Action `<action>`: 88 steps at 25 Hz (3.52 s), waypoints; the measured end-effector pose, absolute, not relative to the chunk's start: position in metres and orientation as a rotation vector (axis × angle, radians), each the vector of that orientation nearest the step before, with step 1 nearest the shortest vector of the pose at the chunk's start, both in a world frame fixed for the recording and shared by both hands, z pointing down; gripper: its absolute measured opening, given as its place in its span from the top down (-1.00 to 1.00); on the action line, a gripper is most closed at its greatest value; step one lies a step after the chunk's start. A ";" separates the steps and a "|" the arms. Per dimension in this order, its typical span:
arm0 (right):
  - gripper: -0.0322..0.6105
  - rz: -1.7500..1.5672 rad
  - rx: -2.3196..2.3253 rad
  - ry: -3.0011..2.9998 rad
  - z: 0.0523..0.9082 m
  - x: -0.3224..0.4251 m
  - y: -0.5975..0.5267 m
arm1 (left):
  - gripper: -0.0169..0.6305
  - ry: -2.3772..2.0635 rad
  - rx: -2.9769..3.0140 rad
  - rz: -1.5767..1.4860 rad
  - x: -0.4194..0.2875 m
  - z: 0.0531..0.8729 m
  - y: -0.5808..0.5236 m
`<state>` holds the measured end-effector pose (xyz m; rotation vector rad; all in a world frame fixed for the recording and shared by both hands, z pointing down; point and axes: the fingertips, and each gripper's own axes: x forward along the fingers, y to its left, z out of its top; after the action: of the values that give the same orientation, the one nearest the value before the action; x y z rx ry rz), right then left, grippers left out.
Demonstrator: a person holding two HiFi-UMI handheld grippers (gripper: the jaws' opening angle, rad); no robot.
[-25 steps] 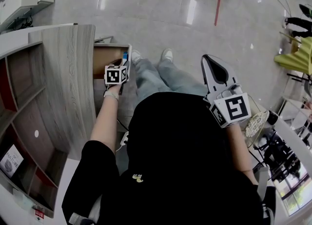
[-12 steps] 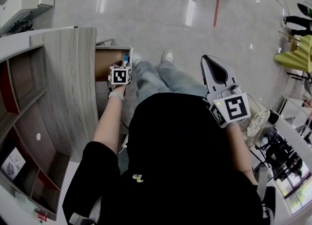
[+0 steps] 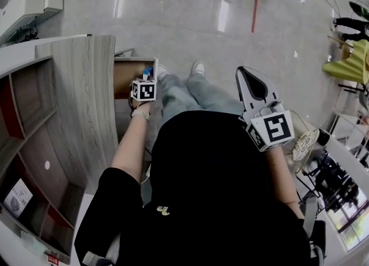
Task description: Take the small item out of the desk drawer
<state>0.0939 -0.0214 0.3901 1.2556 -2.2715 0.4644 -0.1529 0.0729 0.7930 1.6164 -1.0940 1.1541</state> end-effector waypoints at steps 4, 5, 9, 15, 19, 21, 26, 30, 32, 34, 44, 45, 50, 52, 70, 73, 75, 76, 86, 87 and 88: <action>0.91 0.464 1.262 -2.261 0.391 0.093 -0.022 | 0.56 -1.021 1.610 1.117 -0.145 0.805 0.075; 0.91 0.465 1.262 -2.259 0.392 0.093 -0.023 | 0.55 -1.011 1.607 1.127 -0.145 0.808 0.076; 0.91 0.467 1.266 -2.256 0.393 0.095 -0.025 | 0.63 -1.013 1.586 1.131 -0.146 0.810 0.073; 0.91 0.468 1.268 -2.290 0.388 0.096 -0.034 | 0.69 -1.006 1.624 1.118 -0.146 0.783 0.060; 0.91 0.463 1.260 -2.337 0.380 0.095 -0.043 | 0.69 -1.032 1.667 1.105 -0.150 0.749 0.042; 0.91 0.466 1.255 -2.361 0.377 0.094 -0.049 | 0.69 -1.058 1.684 1.102 -0.153 0.728 0.032; 0.91 0.447 1.235 -2.436 0.364 0.088 -0.065 | 0.69 -1.115 1.759 1.053 -0.148 0.665 0.008; 0.91 0.418 1.221 -2.499 0.350 0.080 -0.077 | 0.69 -1.153 1.882 0.987 -0.133 0.602 -0.011; 0.91 0.399 1.212 -2.528 0.343 0.077 -0.083 | 0.69 -1.180 1.943 0.936 -0.125 0.567 -0.024; 0.91 0.376 1.200 -2.553 0.336 0.074 -0.089 | 0.69 -1.208 2.004 0.868 -0.116 0.534 -0.036; 0.91 0.271 1.119 -2.688 0.297 0.050 -0.100 | 0.70 -1.397 2.289 0.548 -0.098 0.378 -0.073; 0.91 0.263 1.111 -2.707 0.291 0.048 -0.100 | 0.70 -1.419 2.308 0.510 -0.099 0.365 -0.073; 0.91 0.210 1.061 -2.790 0.264 0.035 -0.101 | 0.70 -1.588 2.400 0.393 -0.105 0.309 -0.075; 0.91 0.196 1.039 -2.815 0.256 0.029 -0.099 | 0.70 -1.634 2.430 0.326 -0.106 0.291 -0.071; 0.91 0.088 0.919 -2.910 0.220 0.011 -0.082 | 0.69 -1.723 2.477 0.130 -0.106 0.245 -0.047; 0.91 0.080 0.898 -2.925 0.218 0.008 -0.078 | 0.69 -1.719 2.468 0.119 -0.106 0.246 -0.046; 0.91 0.081 0.899 -2.924 0.219 0.008 -0.076 | 0.69 -1.717 2.466 0.117 -0.105 0.247 -0.045; 0.91 0.082 0.900 -2.923 0.220 0.009 -0.075 | 0.69 -1.716 2.464 0.115 -0.104 0.248 -0.044; 0.91 0.097 0.906 -2.911 0.225 0.019 -0.066 | 0.69 -1.714 2.457 0.125 -0.095 0.251 -0.036; 0.91 0.101 0.908 -2.910 0.225 0.020 -0.065 | 0.69 -1.715 2.456 0.126 -0.095 0.251 -0.035; 0.91 0.104 0.910 -2.908 0.226 0.021 -0.065 | 0.69 -1.715 2.455 0.124 -0.095 0.252 -0.035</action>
<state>0.0210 -0.0650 0.2261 0.9103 -2.9082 0.1043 -0.0947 -0.0350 0.2516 2.4547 -1.7148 0.1240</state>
